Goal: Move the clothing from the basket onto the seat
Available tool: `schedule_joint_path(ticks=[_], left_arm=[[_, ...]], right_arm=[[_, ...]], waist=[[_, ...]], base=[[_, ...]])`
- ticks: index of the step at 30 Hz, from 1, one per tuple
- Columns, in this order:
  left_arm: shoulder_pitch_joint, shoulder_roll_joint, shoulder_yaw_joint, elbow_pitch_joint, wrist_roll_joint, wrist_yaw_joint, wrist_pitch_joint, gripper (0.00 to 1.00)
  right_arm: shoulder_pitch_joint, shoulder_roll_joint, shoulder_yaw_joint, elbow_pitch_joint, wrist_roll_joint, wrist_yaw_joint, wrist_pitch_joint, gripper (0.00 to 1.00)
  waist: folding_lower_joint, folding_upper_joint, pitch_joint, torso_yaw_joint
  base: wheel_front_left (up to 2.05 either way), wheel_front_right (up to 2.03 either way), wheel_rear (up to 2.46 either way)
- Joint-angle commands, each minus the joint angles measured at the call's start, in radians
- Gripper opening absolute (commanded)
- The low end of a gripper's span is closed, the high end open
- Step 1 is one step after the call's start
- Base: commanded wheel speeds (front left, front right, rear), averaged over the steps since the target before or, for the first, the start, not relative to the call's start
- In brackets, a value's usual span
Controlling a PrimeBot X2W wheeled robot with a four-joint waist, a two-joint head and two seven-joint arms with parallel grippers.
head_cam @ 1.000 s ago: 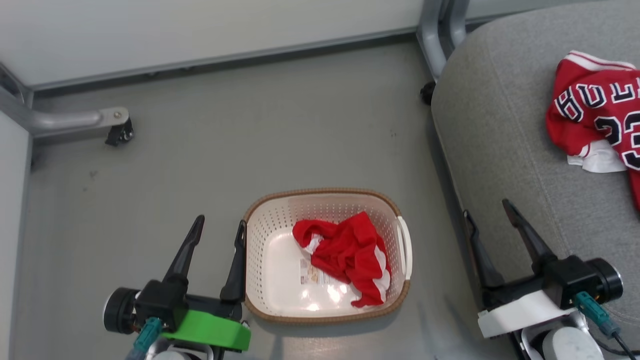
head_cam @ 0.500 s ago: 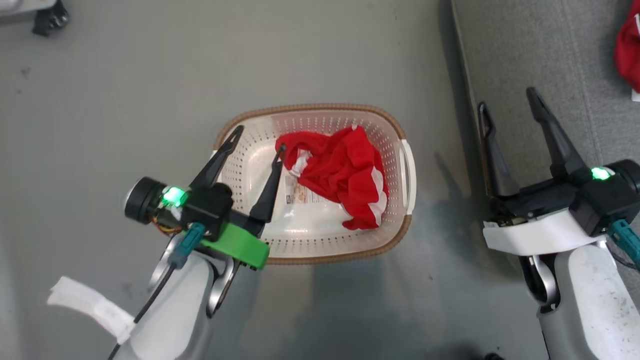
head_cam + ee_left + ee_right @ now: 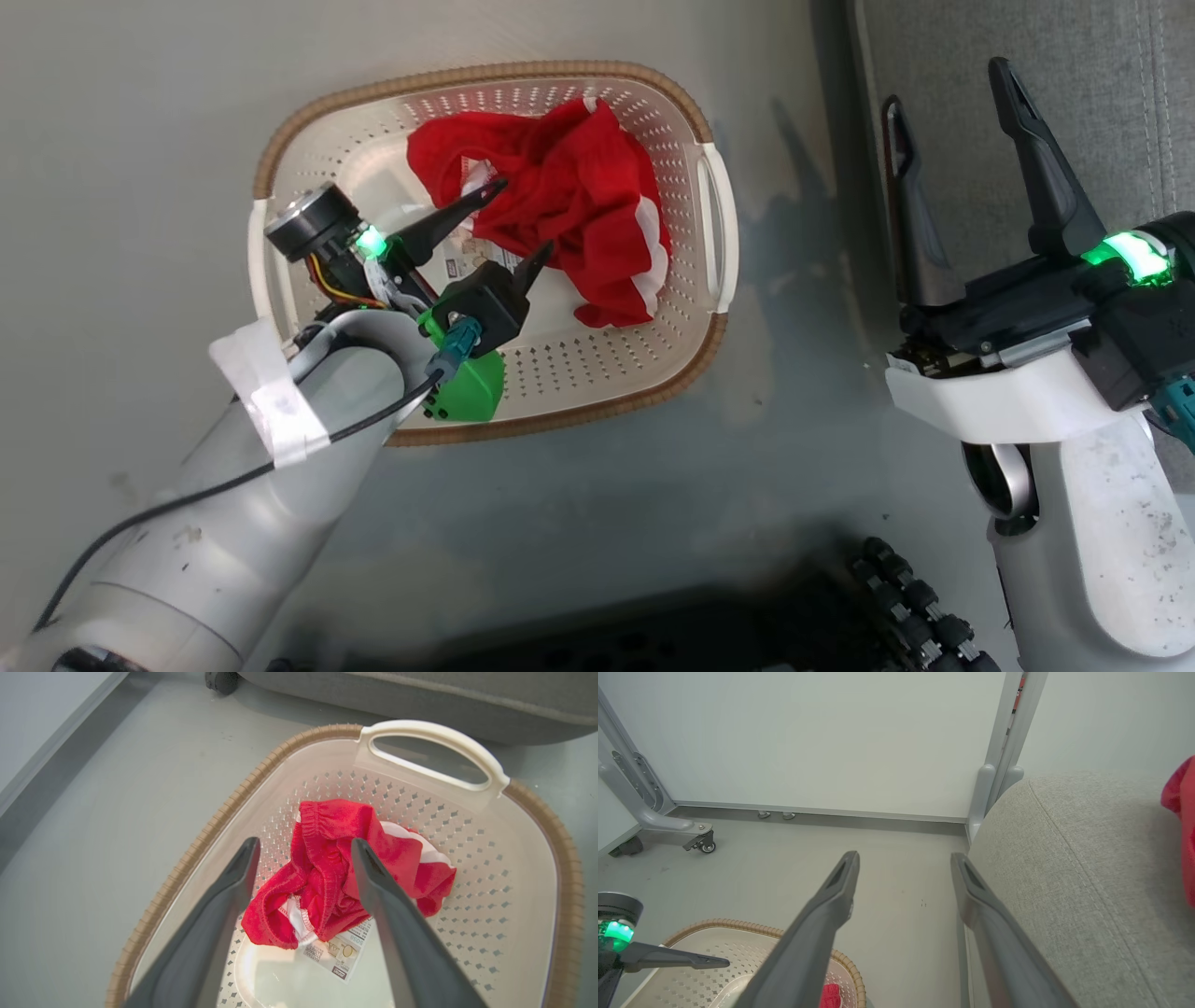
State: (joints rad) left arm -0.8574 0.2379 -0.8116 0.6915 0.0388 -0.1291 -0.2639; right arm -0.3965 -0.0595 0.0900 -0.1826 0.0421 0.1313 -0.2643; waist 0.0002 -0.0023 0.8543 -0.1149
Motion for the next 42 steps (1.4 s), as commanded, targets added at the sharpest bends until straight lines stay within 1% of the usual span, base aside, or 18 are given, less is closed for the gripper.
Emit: schedule_joint_path(ticks=[1,6,12,15,20,24,27,31,32,33,38,42], left_arm=[[-0.047,0.003,-0.021,0.035,0.015,-0.001,-0.001,1.00],[-0.163,-0.023,-0.106,0.216,0.026,-0.001,-0.001,1.00],[-0.274,-0.053,-0.151,0.404,0.046,0.000,-0.001,1.00],[-0.308,-0.051,-0.176,0.450,0.068,0.002,-0.001,1.00],[-0.364,-0.031,-0.213,0.511,0.104,0.051,-0.001,1.00],[-0.381,-0.030,-0.220,0.562,0.107,0.080,0.037,1.00],[-0.388,-0.029,-0.227,0.577,0.108,0.085,0.059,1.00],[-0.389,-0.009,-0.239,0.590,0.111,0.090,0.090,1.00],[-0.389,-0.006,-0.240,0.591,0.109,0.091,0.091,0.55],[-0.391,-0.003,-0.242,0.592,0.108,0.095,0.088,0.01],[-0.394,-0.004,-0.236,0.593,0.087,0.114,0.054,0.00],[-0.375,-0.015,-0.201,0.573,0.041,0.145,0.013,0.00]], right_arm=[[-0.015,0.001,0.008,-0.009,-0.008,-0.001,0.000,1.00],[-0.028,0.006,0.025,-0.022,-0.016,-0.001,0.000,1.00],[-0.048,0.008,0.040,-0.033,-0.017,-0.001,0.000,1.00],[-0.058,0.008,0.056,-0.039,-0.019,-0.001,0.000,1.00],[-0.080,0.009,0.069,-0.068,-0.010,-0.001,0.000,1.00],[-0.077,0.009,0.081,-0.093,-0.003,-0.001,0.000,1.00],[-0.069,0.009,0.097,-0.106,-0.005,-0.001,0.000,1.00],[-0.065,0.008,0.115,-0.117,-0.015,-0.001,0.000,1.00],[-0.064,0.008,0.116,-0.118,-0.015,-0.001,0.000,1.00],[-0.063,0.008,0.116,-0.120,-0.013,-0.001,0.000,1.00],[-0.071,0.008,0.109,-0.110,-0.015,-0.001,0.000,1.00],[-0.098,0.009,0.113,-0.104,-0.006,-0.001,0.000,1.00]], waist=[[-0.0002,0.0023,0.099,-0.075],[-0.0002,0.0023,0.148,-0.092],[-0.0002,0.0023,0.197,-0.103],[-0.0002,0.0023,0.222,-0.113],[-0.0002,0.0023,0.265,-0.130],[-0.0002,0.0023,0.278,-0.131],[-0.0002,0.0023,0.287,-0.128],[-0.0002,0.0023,0.291,-0.132],[-0.0002,0.0023,0.292,-0.133],[-0.0002,0.0023,0.292,-0.135],[-0.0002,0.0023,0.287,-0.136],[-0.0002,0.0023,0.270,-0.140]], base=[[0.00,0.00,0.00],[0.00,0.00,0.00],[0.00,0.00,0.00],[0.00,0.00,0.00],[0.00,0.00,0.00],[0.00,0.00,0.00],[0.00,0.00,0.00],[0.00,0.00,0.00],[0.00,0.00,0.00],[0.00,0.00,0.00],[0.00,0.00,0.00],[0.00,0.00,0.00]])
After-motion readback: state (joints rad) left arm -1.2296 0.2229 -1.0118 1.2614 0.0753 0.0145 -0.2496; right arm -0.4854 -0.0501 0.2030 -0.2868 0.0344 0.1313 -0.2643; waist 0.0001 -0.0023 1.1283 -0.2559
